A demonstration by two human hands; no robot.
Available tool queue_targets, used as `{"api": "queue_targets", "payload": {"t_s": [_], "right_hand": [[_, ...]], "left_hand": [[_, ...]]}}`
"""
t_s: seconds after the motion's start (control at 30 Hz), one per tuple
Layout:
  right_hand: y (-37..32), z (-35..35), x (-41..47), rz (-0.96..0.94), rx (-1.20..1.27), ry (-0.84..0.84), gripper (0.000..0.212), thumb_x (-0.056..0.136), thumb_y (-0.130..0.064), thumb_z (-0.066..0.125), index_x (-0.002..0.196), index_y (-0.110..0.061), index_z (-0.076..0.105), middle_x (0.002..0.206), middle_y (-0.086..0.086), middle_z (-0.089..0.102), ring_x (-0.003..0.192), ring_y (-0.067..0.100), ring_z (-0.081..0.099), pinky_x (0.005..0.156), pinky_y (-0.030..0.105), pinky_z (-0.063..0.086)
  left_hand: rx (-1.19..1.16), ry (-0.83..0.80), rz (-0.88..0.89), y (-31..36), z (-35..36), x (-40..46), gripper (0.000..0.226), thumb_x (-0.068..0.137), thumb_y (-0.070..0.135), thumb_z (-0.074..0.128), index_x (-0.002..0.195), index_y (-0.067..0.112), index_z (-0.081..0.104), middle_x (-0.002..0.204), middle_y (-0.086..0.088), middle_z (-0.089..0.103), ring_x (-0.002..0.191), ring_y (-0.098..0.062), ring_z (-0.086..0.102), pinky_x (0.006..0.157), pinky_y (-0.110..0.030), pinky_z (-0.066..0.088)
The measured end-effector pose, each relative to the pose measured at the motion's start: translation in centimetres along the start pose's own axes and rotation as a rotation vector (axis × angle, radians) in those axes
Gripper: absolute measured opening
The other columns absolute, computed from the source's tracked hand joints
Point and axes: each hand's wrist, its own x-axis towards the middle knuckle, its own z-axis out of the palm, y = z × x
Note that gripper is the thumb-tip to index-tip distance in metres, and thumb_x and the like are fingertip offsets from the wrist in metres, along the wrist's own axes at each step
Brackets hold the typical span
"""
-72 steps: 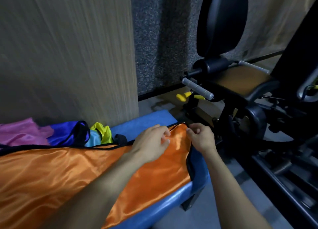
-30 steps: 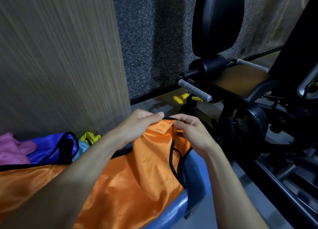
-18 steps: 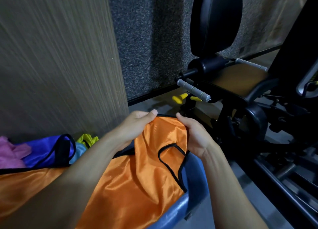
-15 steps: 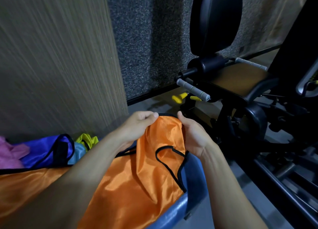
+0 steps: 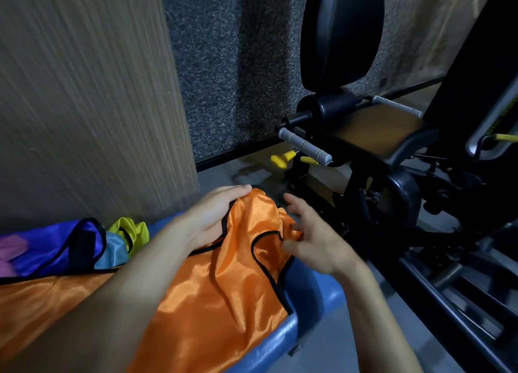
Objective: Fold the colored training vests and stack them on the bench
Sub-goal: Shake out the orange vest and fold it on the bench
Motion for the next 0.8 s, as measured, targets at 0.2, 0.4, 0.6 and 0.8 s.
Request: {"api": "queue_targets", "payload": {"t_s": [0.2, 0.4, 0.6, 0.8], "right_hand": [[0.2, 2.3, 0.3, -0.029, -0.152, 0.372, 0.05, 0.09, -0.023, 0.052, 0.139, -0.032, 0.056, 0.123, -0.007, 0.069, 0.115, 0.017, 0.064, 0.098, 0.04, 0.053], [1.5, 0.8, 0.6, 0.284, -0.148, 0.401, 0.03, 0.085, -0.022, 0.049, 0.104, -0.032, 0.07, 0.088, -0.002, 0.072, 0.087, 0.026, 0.068, 0.08, 0.044, 0.057], [0.7, -1.3, 0.8, 0.364, 0.272, 0.232, 0.018, 0.091, -0.005, 0.054, 0.091, -0.012, 0.071, 0.075, 0.004, 0.068, 0.064, 0.008, 0.064, 0.07, 0.025, 0.059], [2.1, 0.1, 4.6, 0.457, 0.03, 0.393, 0.053, 0.088, -0.065, 0.061, 0.09, -0.012, 0.066, 0.096, 0.004, 0.069, 0.092, 0.026, 0.066, 0.081, 0.039, 0.053]], "left_hand": [[0.102, 0.013, 0.045, -0.8, 0.6, 0.5, 0.03, 0.099, 0.032, 0.063, 0.109, 0.006, 0.076, 0.096, -0.015, 0.076, 0.086, -0.023, 0.072, 0.085, -0.036, 0.056], [0.664, 0.089, 0.125, -3.4, 0.7, 1.5, 0.017, 0.096, 0.031, 0.069, 0.098, 0.015, 0.073, 0.092, -0.004, 0.078, 0.087, -0.026, 0.074, 0.086, -0.045, 0.059], [1.103, 0.198, 0.205, -4.8, 0.7, 1.5, 0.026, 0.096, 0.042, 0.063, 0.085, 0.018, 0.066, 0.078, -0.003, 0.071, 0.073, -0.018, 0.068, 0.074, -0.048, 0.057], [1.166, 0.202, 0.229, -4.9, 0.8, 0.7, 0.024, 0.095, 0.052, 0.06, 0.098, 0.029, 0.063, 0.09, 0.008, 0.069, 0.085, -0.012, 0.065, 0.079, -0.045, 0.056]]}}
